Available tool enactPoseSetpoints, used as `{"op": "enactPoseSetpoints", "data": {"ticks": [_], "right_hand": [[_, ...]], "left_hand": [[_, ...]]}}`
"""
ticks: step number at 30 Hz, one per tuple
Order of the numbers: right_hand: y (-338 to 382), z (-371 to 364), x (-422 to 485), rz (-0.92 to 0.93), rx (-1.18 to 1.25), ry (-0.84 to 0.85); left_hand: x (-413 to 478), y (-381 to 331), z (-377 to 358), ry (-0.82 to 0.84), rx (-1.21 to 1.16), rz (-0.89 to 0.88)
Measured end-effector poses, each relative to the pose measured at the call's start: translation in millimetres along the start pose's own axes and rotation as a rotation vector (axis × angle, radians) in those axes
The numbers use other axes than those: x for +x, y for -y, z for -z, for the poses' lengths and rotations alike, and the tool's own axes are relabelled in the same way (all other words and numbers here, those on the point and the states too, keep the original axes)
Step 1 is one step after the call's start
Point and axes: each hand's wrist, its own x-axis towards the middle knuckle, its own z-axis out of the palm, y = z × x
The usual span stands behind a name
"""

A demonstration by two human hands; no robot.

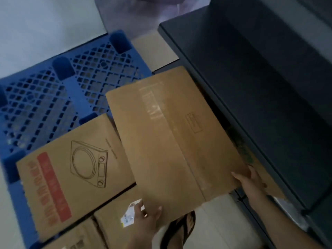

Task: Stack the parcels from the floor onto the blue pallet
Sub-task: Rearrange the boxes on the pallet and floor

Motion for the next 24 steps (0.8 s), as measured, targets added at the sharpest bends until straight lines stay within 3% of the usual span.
{"op": "enactPoseSetpoints", "data": {"ticks": [6,19,24], "right_hand": [[-5.7,-8.8,34.9,-0.037,-0.028,-0.097],[7.6,-4.7,58.6,-0.063,0.072,-0.045],[1.6,-4.0,60.6,-0.025,0.093,-0.026]], "left_hand": [[17.0,5.1,-27.9,-0.011,-0.050,0.002],[15.2,-8.0,-46.7,0.125,-0.074,0.055],[12.3,-1.9,-39.1,0.147,-0.209,0.116]]}}
